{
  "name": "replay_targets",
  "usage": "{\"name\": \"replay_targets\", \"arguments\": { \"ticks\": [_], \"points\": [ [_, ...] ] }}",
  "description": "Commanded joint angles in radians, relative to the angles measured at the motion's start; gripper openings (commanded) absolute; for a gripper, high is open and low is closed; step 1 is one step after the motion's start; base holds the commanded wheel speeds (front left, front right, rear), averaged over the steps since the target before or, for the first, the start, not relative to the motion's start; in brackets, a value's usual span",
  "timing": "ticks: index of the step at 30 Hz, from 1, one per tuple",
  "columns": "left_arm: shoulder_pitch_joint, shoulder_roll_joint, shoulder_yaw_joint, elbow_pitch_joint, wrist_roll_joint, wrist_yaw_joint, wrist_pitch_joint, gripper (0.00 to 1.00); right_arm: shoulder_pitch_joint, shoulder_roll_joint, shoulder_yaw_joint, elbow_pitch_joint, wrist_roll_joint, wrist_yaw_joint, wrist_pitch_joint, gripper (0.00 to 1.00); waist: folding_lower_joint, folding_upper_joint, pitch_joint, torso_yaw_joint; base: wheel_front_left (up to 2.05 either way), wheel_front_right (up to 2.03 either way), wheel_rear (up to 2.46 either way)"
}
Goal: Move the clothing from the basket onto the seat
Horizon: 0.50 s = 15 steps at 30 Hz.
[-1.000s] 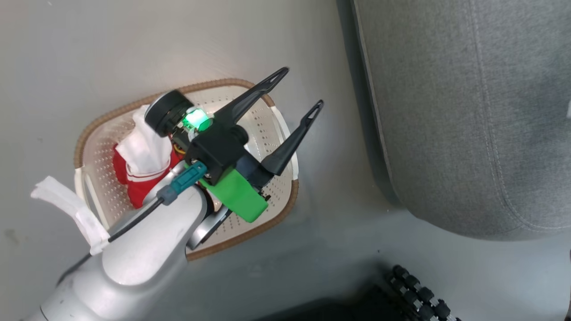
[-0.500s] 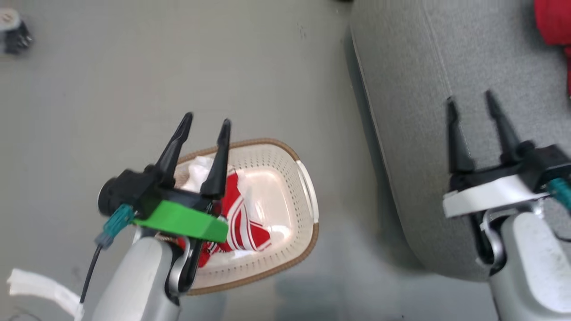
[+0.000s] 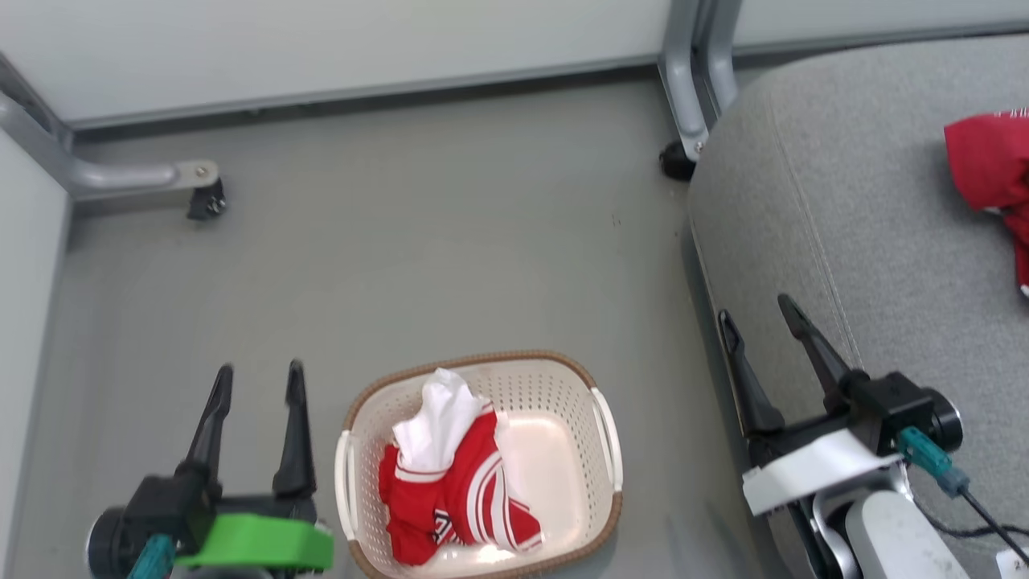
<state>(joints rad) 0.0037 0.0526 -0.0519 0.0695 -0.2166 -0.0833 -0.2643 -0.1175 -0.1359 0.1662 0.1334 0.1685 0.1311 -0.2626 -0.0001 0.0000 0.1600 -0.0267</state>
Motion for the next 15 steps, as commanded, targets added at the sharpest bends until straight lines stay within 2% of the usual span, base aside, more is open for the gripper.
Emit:
{"name": "replay_targets", "arguments": {
  "ticks": [1, 8, 15],
  "points": [
    [0.044, 0.0, 0.012, -0.01, 0.022, 0.005, 0.0, 1.0, 0.032, 0.006, -0.005, -0.009, -0.004, -0.001, -0.003, 1.0, 0.0001, 0.0, -0.109, 0.058, 0.0, 0.0, 0.0],
    [0.179, -0.001, -0.001, -0.09, 0.014, 0.015, 0.0, 1.0, 0.153, 0.031, -0.022, -0.044, 0.003, 0.0, -0.003, 1.0, 0.0001, 0.0, -0.162, 0.057, 0.0, 0.0, 0.0],
    [0.249, -0.001, -0.016, -0.112, 0.005, 0.021, 0.0, 1.0, 0.239, 0.03, -0.036, -0.061, -0.007, -0.001, -0.003, 1.0, 0.0001, 0.0, -0.196, 0.054, 0.0, 0.0, 0.0]
  ]
}}
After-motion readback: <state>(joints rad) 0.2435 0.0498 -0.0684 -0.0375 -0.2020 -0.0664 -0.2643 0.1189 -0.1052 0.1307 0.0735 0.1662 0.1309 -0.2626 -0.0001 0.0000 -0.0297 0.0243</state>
